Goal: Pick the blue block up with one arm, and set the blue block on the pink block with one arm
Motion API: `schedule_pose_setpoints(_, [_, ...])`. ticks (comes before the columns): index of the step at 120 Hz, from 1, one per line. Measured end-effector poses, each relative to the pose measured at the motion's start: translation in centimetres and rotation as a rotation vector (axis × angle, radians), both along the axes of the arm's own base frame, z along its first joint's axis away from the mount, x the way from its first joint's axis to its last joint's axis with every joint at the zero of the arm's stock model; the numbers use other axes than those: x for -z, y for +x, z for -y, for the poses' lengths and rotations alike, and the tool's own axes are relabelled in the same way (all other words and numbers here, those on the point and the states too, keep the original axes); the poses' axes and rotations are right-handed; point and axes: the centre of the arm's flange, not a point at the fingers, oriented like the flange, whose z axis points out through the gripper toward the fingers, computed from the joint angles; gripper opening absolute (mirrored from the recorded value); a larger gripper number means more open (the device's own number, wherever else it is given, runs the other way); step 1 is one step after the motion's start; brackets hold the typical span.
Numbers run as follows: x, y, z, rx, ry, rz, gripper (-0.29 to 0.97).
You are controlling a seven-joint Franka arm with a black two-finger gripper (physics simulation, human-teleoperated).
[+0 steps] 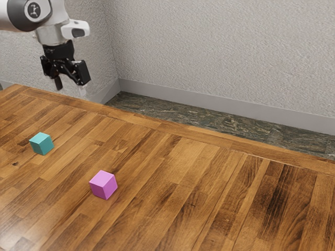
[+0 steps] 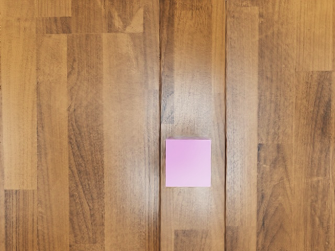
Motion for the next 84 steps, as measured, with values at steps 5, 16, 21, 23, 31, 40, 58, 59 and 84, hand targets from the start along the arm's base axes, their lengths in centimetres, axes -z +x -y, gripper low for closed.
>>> schedule_pose_setpoints(5, [-0.1,0.0,0.1,-0.004,0.000,0.006,0.68])
schedule_pose_setpoints(16, [-0.8,0.1,0.2,-0.010,0.003,0.022,0.68])
schedule_pose_setpoints(21, [-1.7,-0.2,0.2,-0.014,0.005,0.038,0.68])
schedule_pose_setpoints(23, [-2.0,-0.4,0.2,-0.015,0.007,0.044,0.68])
schedule_pose_setpoints(31, [-2.1,-0.8,-0.9,-0.038,0.009,0.044,0.68])
schedule_pose_setpoints(40, [0.0,-1.2,-3.4,-0.059,0.026,0.008,0.68])
schedule_pose_setpoints(58, [9.0,0.1,-12.1,-0.107,0.052,-0.031,0.68])
schedule_pose_setpoints(59, [9.5,0.3,-12.4,-0.107,0.055,-0.033,0.68])
schedule_pose_setpoints(84, [17.9,4.4,-23.0,-0.172,0.091,-0.033,0.68])
